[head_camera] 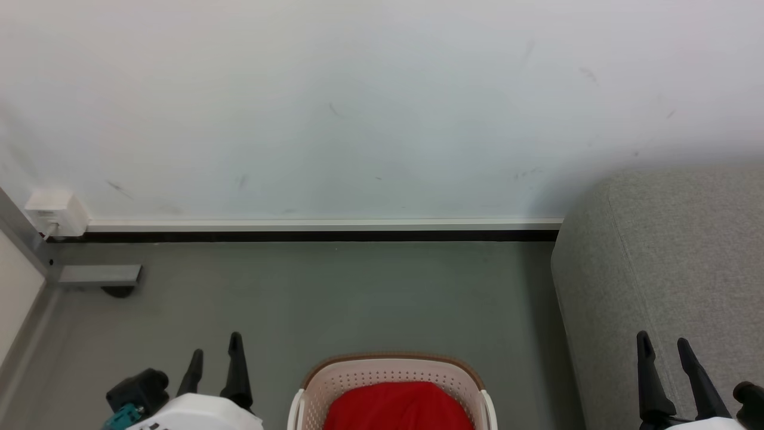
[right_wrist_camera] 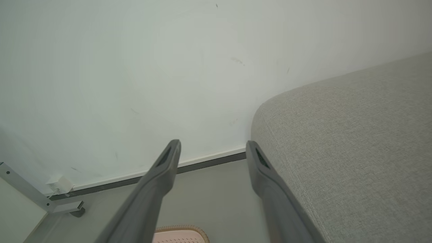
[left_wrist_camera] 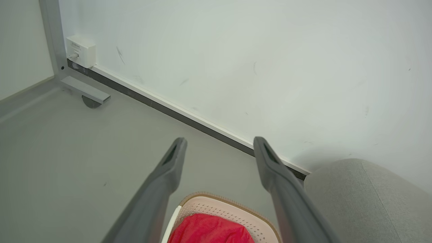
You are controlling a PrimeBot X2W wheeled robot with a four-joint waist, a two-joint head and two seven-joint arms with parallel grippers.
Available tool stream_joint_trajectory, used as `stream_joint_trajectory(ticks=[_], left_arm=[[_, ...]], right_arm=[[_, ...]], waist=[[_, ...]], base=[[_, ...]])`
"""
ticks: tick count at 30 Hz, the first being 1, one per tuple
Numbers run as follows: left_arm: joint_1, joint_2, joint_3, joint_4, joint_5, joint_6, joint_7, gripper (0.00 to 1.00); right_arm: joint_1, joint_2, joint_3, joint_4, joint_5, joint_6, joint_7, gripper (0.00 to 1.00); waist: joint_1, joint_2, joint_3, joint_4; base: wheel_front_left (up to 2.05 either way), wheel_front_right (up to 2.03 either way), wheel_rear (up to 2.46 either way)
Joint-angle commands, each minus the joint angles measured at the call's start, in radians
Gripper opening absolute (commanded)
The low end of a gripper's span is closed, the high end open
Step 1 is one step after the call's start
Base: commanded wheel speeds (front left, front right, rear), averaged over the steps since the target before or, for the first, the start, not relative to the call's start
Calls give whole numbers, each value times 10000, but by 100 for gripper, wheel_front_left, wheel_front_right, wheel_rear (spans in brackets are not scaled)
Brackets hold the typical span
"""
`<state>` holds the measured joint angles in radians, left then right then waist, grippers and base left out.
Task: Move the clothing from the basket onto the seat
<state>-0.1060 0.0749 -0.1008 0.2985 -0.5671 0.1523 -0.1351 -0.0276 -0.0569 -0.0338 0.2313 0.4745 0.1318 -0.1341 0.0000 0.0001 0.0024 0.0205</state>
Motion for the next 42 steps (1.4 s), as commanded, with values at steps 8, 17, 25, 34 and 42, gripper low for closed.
stream_joint_trajectory(ticks=[8, 17, 25, 34, 42], left_arm=[[-194, 243, -197, -217, 1243, 231, -301, 100], [-148, 339, -388, -224, 2137, 392, -517, 100], [-73, 435, -548, -95, 2812, 393, -696, 100], [-80, 519, -580, -185, 3416, 429, -867, 100], [55, 504, -560, -138, 3903, 393, -1022, 100]], right_arm=[[35, -97, 103, 79, -1056, -12, -307, 100], [51, -129, 143, 252, -1719, -14, -529, 100], [80, -167, 115, 309, -2398, -15, -703, 100], [158, -160, 40, 262, -2958, -16, -873, 100], [255, -117, -62, 283, -3245, -18, -1026, 100]], waist=[[0, -1, -1, 37], [0, -1, -31, 108], [0, -1, -71, 156], [0, -1, -108, 214], [0, -1, -168, 242]], base=[[0, 0, 0], [0, 0, 0], [0, 0, 0], [0, 0, 0], [0, 0, 0]])
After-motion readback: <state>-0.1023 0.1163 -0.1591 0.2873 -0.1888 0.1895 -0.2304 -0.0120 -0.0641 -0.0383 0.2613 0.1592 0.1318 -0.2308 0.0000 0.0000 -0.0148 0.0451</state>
